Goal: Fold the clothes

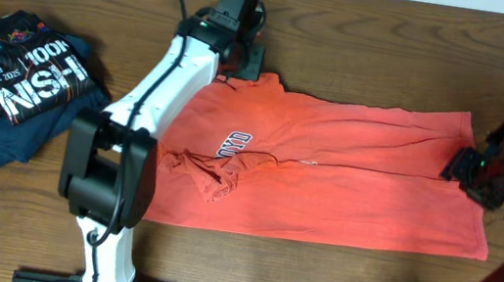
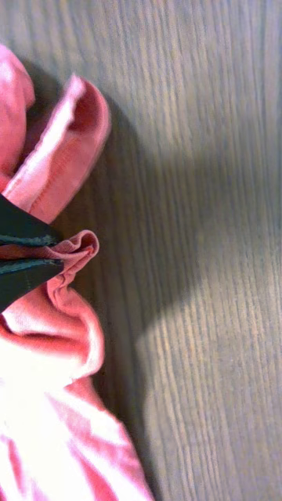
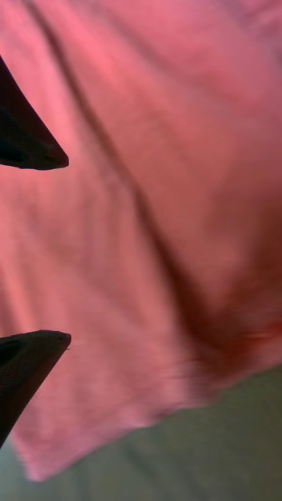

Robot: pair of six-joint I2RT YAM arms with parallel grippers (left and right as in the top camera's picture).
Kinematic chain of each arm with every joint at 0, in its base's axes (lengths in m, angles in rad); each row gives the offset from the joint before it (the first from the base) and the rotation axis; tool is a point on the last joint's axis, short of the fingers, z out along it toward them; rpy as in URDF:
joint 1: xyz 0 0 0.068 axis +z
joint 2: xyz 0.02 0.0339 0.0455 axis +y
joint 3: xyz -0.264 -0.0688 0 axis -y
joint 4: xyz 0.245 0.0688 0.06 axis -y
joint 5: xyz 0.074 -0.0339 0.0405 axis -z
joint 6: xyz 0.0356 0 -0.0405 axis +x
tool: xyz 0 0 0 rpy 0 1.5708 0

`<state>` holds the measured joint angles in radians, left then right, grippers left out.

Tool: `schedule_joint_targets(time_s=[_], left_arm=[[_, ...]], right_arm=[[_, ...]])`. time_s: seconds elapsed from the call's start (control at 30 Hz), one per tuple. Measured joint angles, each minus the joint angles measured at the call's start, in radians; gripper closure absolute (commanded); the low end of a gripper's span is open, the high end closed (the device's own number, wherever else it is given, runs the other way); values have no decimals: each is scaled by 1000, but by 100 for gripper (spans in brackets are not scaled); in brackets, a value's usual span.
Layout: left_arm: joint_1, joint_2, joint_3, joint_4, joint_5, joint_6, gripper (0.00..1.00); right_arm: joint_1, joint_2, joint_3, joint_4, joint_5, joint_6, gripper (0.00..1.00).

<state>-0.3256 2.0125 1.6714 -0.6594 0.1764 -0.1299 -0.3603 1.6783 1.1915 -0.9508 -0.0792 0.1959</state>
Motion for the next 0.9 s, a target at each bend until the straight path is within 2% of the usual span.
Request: schedule_joint_targets(time_s=[0.3,0.7,0.8,0.9], left_arm=[[21,-62,0,-108,0,-5,94],[23,-90,0,-260,0,-31,94],[23,-90,0,-264,0,-31,94],[23,-90,0,-264,0,-31,94]], right_arm=[[5,221,272,184,3,-4,36],[16,454,300,480,-19,8,37],[26,467,300,510,-21,10,43],[40,472,300,520,-20,13,59]])
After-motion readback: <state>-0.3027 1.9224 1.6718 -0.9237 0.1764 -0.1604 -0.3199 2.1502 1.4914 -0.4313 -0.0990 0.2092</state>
